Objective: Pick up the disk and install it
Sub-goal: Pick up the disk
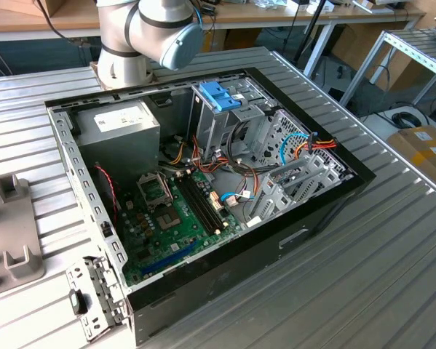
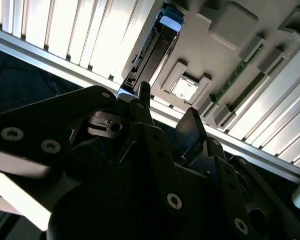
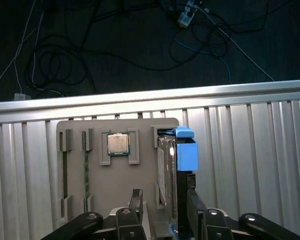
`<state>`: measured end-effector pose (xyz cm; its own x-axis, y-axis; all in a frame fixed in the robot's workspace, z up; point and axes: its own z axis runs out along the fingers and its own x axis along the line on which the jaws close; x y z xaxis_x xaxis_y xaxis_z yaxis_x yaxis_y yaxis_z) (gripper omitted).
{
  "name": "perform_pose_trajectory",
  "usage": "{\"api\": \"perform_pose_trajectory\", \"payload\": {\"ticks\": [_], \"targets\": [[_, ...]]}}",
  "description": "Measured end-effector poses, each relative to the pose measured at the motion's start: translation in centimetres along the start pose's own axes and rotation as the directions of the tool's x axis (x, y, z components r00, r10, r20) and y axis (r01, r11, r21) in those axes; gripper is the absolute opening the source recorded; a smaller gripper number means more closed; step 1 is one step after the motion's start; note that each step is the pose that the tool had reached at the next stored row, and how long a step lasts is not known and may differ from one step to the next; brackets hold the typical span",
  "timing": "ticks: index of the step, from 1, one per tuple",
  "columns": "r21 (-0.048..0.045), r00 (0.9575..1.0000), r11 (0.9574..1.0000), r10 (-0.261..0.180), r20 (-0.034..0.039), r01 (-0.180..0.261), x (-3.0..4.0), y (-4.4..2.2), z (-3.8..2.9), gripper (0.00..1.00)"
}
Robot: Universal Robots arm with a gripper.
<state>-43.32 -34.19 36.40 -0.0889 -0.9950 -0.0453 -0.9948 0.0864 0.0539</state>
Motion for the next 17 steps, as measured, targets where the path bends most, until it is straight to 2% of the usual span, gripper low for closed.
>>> {"api": "perform_pose_trajectory", "payload": {"ticks": [17], "targets": [[0.0001, 1.0, 1.0, 0.0, 0.0, 0.0, -0.12, -0.01, 0.35, 0.48]]}}
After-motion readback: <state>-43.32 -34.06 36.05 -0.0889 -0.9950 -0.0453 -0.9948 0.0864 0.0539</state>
